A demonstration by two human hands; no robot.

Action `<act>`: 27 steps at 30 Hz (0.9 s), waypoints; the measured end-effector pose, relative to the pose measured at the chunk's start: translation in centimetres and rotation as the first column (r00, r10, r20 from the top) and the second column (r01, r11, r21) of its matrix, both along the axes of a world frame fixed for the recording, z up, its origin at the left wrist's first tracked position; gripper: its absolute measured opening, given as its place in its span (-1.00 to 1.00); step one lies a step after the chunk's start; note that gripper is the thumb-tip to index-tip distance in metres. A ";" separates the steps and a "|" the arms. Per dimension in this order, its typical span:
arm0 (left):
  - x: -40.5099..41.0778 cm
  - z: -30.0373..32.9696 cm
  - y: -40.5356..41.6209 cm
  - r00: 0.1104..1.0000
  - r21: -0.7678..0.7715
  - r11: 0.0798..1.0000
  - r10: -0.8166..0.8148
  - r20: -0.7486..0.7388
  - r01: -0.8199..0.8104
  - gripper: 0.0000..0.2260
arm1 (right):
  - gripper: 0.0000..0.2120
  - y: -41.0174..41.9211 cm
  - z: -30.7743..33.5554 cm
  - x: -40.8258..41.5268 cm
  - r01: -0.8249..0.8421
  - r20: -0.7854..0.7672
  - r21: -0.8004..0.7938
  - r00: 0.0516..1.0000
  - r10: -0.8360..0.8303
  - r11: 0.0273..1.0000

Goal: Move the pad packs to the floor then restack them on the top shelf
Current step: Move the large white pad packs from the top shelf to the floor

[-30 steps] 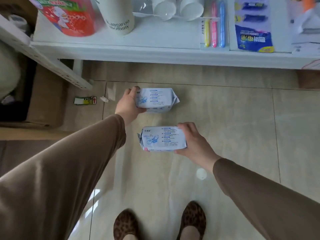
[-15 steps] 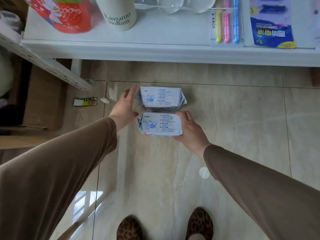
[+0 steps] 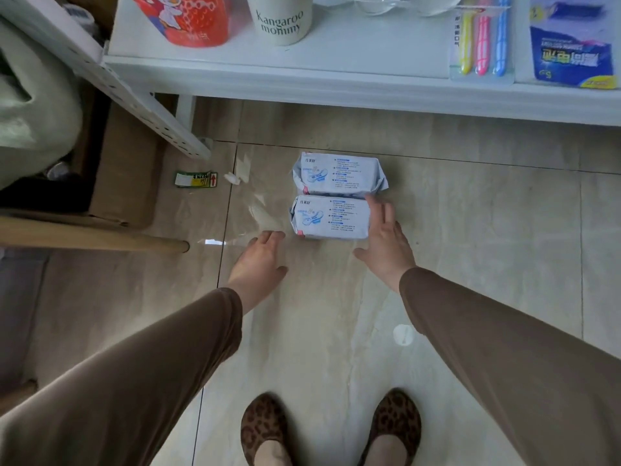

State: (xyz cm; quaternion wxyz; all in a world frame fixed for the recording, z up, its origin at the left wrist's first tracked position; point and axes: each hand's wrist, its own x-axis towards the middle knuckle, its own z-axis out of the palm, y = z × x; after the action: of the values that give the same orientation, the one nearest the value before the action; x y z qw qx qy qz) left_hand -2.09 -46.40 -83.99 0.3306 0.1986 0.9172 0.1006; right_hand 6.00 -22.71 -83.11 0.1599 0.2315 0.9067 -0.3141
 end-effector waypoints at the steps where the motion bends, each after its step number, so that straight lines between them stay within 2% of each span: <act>1: 0.5 0.4 0.0 1.000 -0.010 1.000 -0.005 -0.001 0.005 -0.40 | -0.05 0.0 0.4 0.4 0.004 0.009 0.007 1.000 -0.004 1.000; 4: 2.2 4.3 0.1 1.000 -0.038 0.999 -0.010 -0.011 0.009 -0.43 | -0.18 -0.1 4.3 2.4 -0.046 0.030 0.067 0.999 0.044 0.997; 8: 4.5 12.2 0.5 0.998 -0.039 0.999 -0.030 -0.057 0.028 -0.46 | -0.34 0.1 12.4 5.6 -0.078 0.070 0.087 0.995 0.073 0.993; 18: 7.2 38.8 4.6 0.973 0.049 0.994 -0.089 -0.213 0.101 -0.46 | -0.62 3.6 38.5 11.7 -0.017 -0.009 0.114 1.000 0.018 0.993; 25: 8.7 56.3 9.2 0.930 0.158 0.964 -0.151 -0.334 0.213 -0.52 | -0.61 7.0 56.1 14.6 0.063 -0.159 0.170 0.987 -0.036 0.983; 27: 9.3 60.9 10.6 0.916 0.200 0.948 -0.161 -0.368 0.247 -0.48 | -0.60 8.1 60.7 15.4 0.078 -0.205 0.187 0.978 -0.039 0.979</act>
State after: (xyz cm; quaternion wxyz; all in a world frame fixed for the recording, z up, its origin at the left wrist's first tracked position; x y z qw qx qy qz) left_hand 7.18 -35.77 -23.08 0.1454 0.3472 0.9158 0.1401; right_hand 21.44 -14.65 -22.40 0.0349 0.2400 0.9373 -0.2504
